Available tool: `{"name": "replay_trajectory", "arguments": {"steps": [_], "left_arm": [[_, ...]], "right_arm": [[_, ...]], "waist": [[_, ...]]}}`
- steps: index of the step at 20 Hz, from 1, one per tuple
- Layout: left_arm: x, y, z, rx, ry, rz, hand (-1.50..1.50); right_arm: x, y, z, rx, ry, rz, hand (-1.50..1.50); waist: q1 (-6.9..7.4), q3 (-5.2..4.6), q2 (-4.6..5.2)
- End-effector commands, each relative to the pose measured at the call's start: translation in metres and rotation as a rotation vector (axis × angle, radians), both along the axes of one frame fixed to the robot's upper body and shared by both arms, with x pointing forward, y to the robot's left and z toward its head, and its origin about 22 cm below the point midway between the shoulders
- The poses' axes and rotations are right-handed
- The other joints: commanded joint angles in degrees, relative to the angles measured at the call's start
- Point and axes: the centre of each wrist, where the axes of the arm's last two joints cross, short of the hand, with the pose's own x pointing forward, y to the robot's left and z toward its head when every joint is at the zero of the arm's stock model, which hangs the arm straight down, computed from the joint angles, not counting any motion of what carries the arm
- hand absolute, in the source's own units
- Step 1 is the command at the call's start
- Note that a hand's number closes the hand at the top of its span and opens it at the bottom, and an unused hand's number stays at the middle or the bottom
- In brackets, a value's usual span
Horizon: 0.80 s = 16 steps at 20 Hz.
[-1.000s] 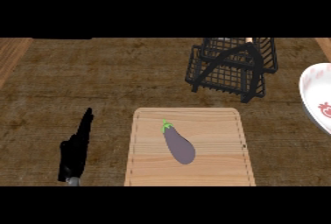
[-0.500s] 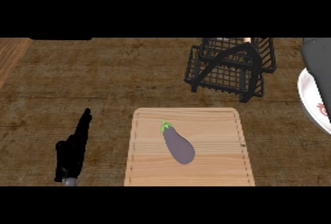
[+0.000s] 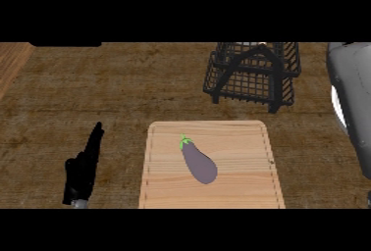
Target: Pick the sweet potato from the cutting board and place it in the tiered basket
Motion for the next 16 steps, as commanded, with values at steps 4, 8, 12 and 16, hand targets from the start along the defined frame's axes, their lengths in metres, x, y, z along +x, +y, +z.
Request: {"name": "replay_trajectory", "arguments": {"steps": [4,8,12,16], "left_arm": [[-0.014,0.005,-0.018,-0.019,0.063,0.021,0.00],[-0.011,-0.004,-0.016,-0.013,0.063,0.024,0.00],[-0.019,0.004,-0.017,-0.012,0.066,0.039,0.00],[-0.016,-0.003,-0.024,-0.001,0.066,0.050,0.00]], "right_arm": [[0.001,-0.022,0.002,0.230,-0.128,-0.047,-1.50],[-0.008,-0.056,0.023,0.245,-0.242,-0.245,-1.50],[-0.030,-0.120,0.055,0.263,-0.275,-0.421,-1.50],[-0.062,-0.182,0.060,0.318,-0.266,-0.478,-1.50]], "waist": [[0.03,-0.45,0.67],[-0.52,-0.45,0.56],[-1.00,-0.45,0.39],[-1.55,-0.44,0.46]]}}
